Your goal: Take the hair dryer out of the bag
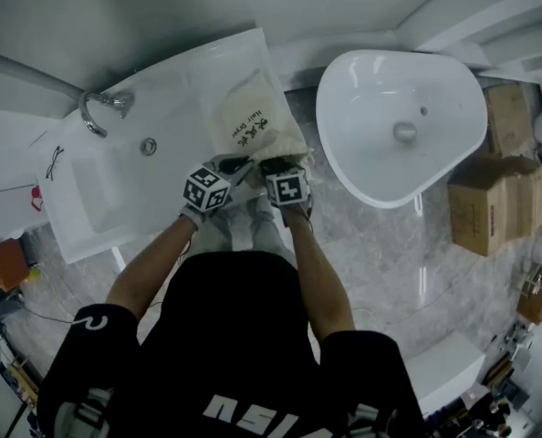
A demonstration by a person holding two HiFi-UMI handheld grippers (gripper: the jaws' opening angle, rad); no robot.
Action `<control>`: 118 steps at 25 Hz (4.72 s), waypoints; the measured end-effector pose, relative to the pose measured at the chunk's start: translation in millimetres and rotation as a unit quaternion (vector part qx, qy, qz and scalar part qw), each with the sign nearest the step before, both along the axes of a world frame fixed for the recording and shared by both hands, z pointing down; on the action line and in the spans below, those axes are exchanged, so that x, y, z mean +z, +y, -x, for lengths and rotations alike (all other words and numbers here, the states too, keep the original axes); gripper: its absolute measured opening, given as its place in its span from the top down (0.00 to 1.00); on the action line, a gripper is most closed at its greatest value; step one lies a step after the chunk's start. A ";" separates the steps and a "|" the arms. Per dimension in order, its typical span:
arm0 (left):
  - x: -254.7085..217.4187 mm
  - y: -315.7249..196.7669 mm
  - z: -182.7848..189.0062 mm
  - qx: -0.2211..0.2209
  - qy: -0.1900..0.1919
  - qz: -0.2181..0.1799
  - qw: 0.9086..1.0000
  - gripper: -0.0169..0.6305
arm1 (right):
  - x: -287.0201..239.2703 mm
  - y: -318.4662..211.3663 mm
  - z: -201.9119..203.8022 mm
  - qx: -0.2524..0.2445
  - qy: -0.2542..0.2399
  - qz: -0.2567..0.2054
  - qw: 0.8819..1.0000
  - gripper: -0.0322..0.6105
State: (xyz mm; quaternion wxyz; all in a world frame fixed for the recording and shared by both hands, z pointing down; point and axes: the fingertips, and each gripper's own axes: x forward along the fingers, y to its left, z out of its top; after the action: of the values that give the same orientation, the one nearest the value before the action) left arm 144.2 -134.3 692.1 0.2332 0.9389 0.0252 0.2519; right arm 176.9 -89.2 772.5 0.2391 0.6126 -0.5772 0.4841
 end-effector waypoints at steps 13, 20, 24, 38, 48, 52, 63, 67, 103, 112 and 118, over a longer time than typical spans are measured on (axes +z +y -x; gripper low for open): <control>-2.7 2.8 2.1 0.009 -0.013 -0.027 1.000 0.92 | -18.3 36.1 -12.9 0.023 0.011 -0.009 1.000 0.56; -5.4 0.6 -3.8 0.003 -0.012 -0.049 0.999 0.92 | -34.7 69.2 -16.1 0.044 0.009 -0.038 0.998 0.56; -5.2 5.3 -8.6 0.005 -0.019 -0.055 0.998 0.92 | -51.3 98.0 -17.8 0.060 0.001 -0.057 0.997 0.56; -52.4 23.7 -2.4 -0.018 0.034 -0.052 0.998 0.83 | -143.0 69.8 -64.6 0.048 0.004 -0.169 0.984 0.56; -139.1 -24.4 53.0 -0.190 0.106 -0.138 0.966 0.88 | -196.2 -22.5 -58.5 -0.074 0.010 -0.235 0.969 0.56; -162.6 -36.4 88.6 -0.266 0.120 -0.160 0.943 0.94 | -211.8 -46.7 -44.7 -0.116 0.007 -0.253 0.960 0.56; -174.1 -42.0 153.5 -0.357 0.108 -0.176 0.911 0.98 | -226.4 -83.9 -13.6 -0.168 -0.003 -0.276 0.946 0.56; -176.9 -42.8 156.2 -0.363 0.107 -0.181 0.908 0.98 | -219.1 -92.7 -13.9 -0.169 -0.001 -0.269 0.948 0.55; -132.8 -51.0 156.3 -0.369 0.057 -0.152 0.915 0.98 | 1.8 -90.9 -34.0 -0.138 0.000 -0.066 0.988 0.53; -138.4 -54.1 157.0 -0.368 0.062 -0.159 0.914 0.98 | -25.5 -84.3 -37.4 -0.125 -0.006 -0.096 0.987 0.49; -144.7 -60.2 152.0 -0.361 0.069 -0.165 0.915 0.98 | -83.3 -85.8 -51.6 -0.104 -0.002 -0.158 0.982 0.49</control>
State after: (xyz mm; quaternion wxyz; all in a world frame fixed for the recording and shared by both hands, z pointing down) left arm -7.8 -194.5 547.4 0.1479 0.9245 -0.3408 0.0857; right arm 228.5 -175.0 689.2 0.1871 0.5785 -0.7075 0.3602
